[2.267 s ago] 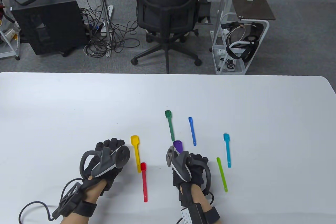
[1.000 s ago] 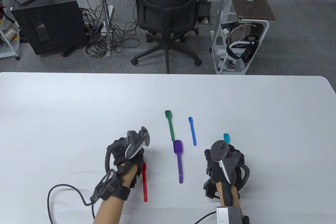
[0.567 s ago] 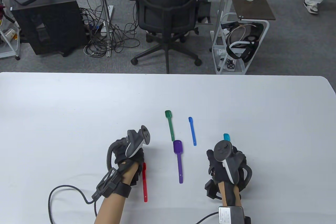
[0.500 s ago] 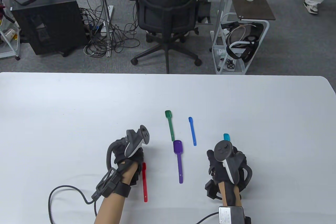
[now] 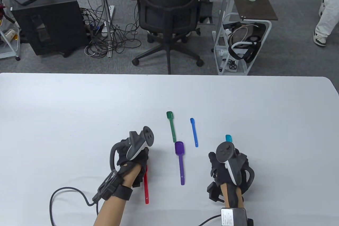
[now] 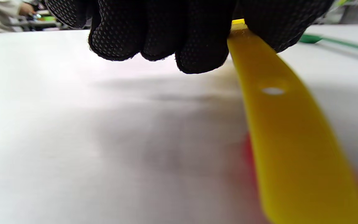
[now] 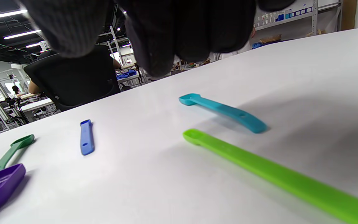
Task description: Nest measuring spoons
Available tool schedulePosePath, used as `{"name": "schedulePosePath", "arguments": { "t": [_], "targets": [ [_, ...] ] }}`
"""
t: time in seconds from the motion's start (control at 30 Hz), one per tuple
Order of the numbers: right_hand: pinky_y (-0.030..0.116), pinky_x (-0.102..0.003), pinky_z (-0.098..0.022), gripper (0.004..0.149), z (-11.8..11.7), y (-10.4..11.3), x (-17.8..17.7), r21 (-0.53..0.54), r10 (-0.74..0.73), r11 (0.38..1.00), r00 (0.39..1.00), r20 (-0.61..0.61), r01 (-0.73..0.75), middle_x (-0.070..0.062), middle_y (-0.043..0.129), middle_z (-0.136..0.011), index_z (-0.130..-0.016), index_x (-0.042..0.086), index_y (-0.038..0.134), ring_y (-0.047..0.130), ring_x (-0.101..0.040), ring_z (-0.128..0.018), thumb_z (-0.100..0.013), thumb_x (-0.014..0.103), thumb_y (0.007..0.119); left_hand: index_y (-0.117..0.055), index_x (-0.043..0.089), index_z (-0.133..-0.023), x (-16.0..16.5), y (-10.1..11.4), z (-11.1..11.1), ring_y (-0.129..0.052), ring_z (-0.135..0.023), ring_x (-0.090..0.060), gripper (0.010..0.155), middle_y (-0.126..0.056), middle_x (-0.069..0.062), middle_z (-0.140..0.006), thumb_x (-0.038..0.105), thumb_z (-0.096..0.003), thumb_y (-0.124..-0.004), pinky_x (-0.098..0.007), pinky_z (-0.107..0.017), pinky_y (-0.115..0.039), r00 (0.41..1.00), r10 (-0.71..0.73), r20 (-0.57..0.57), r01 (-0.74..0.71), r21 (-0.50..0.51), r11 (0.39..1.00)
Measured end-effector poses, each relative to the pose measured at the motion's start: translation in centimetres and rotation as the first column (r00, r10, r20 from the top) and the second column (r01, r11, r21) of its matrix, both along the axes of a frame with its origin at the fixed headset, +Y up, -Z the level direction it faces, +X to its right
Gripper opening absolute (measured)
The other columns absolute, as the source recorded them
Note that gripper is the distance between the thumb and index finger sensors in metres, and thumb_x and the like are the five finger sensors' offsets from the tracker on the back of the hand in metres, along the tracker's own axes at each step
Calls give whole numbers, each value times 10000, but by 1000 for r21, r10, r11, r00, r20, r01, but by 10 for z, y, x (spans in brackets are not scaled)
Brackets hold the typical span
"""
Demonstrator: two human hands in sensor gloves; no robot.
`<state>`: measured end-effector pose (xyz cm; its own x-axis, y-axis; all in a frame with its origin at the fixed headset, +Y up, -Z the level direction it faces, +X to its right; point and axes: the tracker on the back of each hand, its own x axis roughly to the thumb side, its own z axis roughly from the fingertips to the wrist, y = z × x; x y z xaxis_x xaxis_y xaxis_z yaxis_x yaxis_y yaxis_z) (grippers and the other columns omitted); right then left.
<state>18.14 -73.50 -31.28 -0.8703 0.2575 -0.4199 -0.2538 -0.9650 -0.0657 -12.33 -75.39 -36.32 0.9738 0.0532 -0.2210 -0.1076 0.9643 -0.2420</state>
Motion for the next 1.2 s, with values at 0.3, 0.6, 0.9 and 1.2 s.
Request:
{"name": "schedulePosePath", "arguments": {
  "t": [0.3,0.6,0.9,1.2],
  "targets": [
    [490,-571,-749,537,-1,-1,4,-17,-10,1000,1000,11,11,-16,733,-900,-773,263,797,714,-356,-815,-332,562,725,-926,91,-660,63,21,24,-880,-654,-378,504,-875,-83,-738,522,-440,-786,-625,-628,-657,986,20,168,-31,61,998],
    [493,-572,-745,536,4,4,24,23,-136,990,991,17,136,-19,738,-896,-771,259,800,718,-357,-810,-335,561,725,-925,89,-661,114,9,21,-878,-654,-378,504,-874,-84,-738,519,-440,-782,-625,-630,-655,989,-49,138,49,-3,999],
    [490,-572,-746,539,1,4,26,18,-148,989,989,4,147,-20,733,-900,-774,258,798,712,-359,-813,-335,561,724,-925,88,-661,135,-4,20,-880,-652,-377,504,-875,-83,-735,518,-443,-776,-624,-631,-656,984,-115,134,114,9,993],
    [490,-572,-746,542,1,7,21,27,-120,992,993,-17,120,-22,731,-902,-777,258,796,712,-360,-814,-336,564,722,-932,91,-645,146,-9,20,-892,-634,-369,503,-888,-81,-717,523,-447,-766,-617,-627,-668,970,-207,124,202,52,978]
  ]
}}
